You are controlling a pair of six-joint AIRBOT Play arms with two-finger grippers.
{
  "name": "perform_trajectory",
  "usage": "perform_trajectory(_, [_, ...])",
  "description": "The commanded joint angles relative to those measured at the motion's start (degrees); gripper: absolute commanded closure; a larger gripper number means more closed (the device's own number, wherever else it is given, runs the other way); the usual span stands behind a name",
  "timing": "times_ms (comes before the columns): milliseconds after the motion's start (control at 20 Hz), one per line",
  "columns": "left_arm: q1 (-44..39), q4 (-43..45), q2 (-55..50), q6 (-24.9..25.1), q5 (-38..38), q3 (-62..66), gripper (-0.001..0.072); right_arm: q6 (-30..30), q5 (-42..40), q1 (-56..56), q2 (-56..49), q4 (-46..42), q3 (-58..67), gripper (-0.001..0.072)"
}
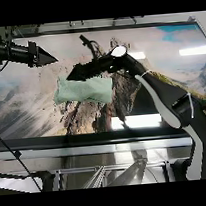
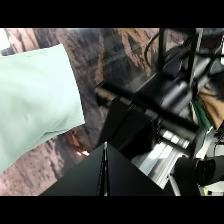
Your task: Fold the shirts.
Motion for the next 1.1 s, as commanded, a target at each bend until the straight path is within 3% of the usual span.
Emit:
perform_trajectory(0, [0.0, -0.5, 0.1, 0.3, -1.7, 0.0, 0.0706, 5.7, 12.3, -7.3, 4.0, -3.9, -4.3, 0.0699])
perform_trajectory(150, [0.0, -0.5, 0.1, 0.3, -4.2, 0.0, 0.0706, 9.7, 12.0, -11.1, 11.4, -16.8, -13.4, 0.07])
perform_trajectory(250, [0.0, -0.5, 0.1, 0.3, -4.5, -0.1, 0.0706, 14.1, 5.0, -12.6, 15.8, -26.6, -20.3, 0.0692])
perform_trajectory(300, [0.0, -0.6, 0.1, 0.3, -4.5, -0.4, 0.0706, 17.5, 1.9, -13.2, 16.5, -30.6, -22.7, 0.0512])
perform_trajectory(350, [0.0, -0.6, 0.1, 0.3, -4.4, -1.0, 0.0706, 20.2, 0.0, -13.4, 16.2, -33.1, -23.9, 0.0127])
perform_trajectory(400, [0.0, -0.6, 0.1, 0.3, -3.8, -1.6, 0.0706, 22.3, -1.7, -13.4, 15.4, -35.1, -24.5, 0.0005])
perform_trajectory(700, [0.0, -0.5, 0.1, 0.8, -3.4, -4.7, 0.0706, 24.0, -9.1, -10.7, 6.9, -28.7, -24.6, 0.0005])
perform_trajectory(950, [0.0, -0.4, 0.1, 2.2, -3.5, -4.9, 0.0705, 19.5, -17.6, -5.6, 1.9, -19.5, -24.5, 0.002])
perform_trajectory(1050, [0.0, -0.4, 0.1, 2.2, -3.5, -4.9, 0.0706, 14.6, -19.5, -4.9, 1.4, -12.2, -24.5, 0.0051])
